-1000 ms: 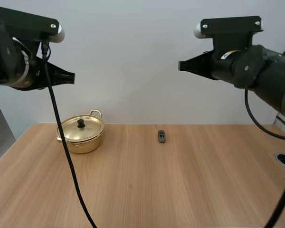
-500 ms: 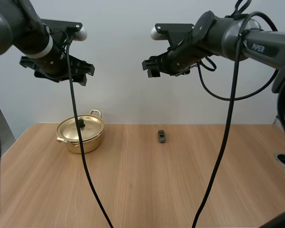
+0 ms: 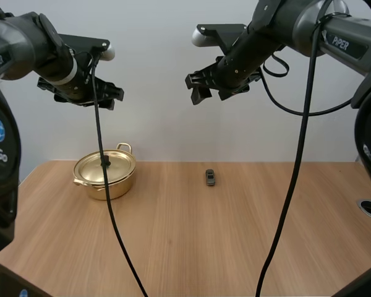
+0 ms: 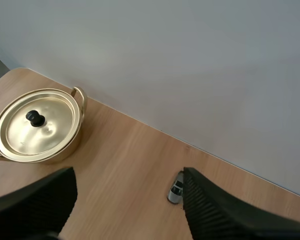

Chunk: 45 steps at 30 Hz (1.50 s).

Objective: Open the pot, put the car inside, and close it

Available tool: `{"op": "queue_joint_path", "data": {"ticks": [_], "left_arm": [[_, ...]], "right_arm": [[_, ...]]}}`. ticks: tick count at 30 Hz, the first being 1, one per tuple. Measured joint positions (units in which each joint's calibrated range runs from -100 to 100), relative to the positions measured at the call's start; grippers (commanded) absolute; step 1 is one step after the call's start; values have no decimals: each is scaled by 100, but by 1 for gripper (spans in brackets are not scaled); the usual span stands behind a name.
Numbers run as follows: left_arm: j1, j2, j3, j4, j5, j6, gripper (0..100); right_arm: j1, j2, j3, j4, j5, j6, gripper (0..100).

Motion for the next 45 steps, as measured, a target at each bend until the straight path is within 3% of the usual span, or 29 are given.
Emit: {"op": "queue_joint_path", "data": {"ticks": [4, 9, 21, 30, 45], "left_arm": [[0, 228, 0, 17, 893, 101, 100], [0, 468, 0, 72, 1362, -344, 100], [0, 863, 0, 114, 670, -947, 100], [0, 1671, 0, 114, 281, -922, 100], [0, 2453, -12, 230, -997, -693, 100]], "right_arm": [[0, 0, 0, 0, 283, 0, 100], [0, 0, 0, -122, 406, 0, 100], [-120, 0, 0, -991, 1244, 0, 100], [-606, 0, 0, -982, 1257, 0, 100], [-622, -12, 0, -839, 1257, 0, 100]]}}
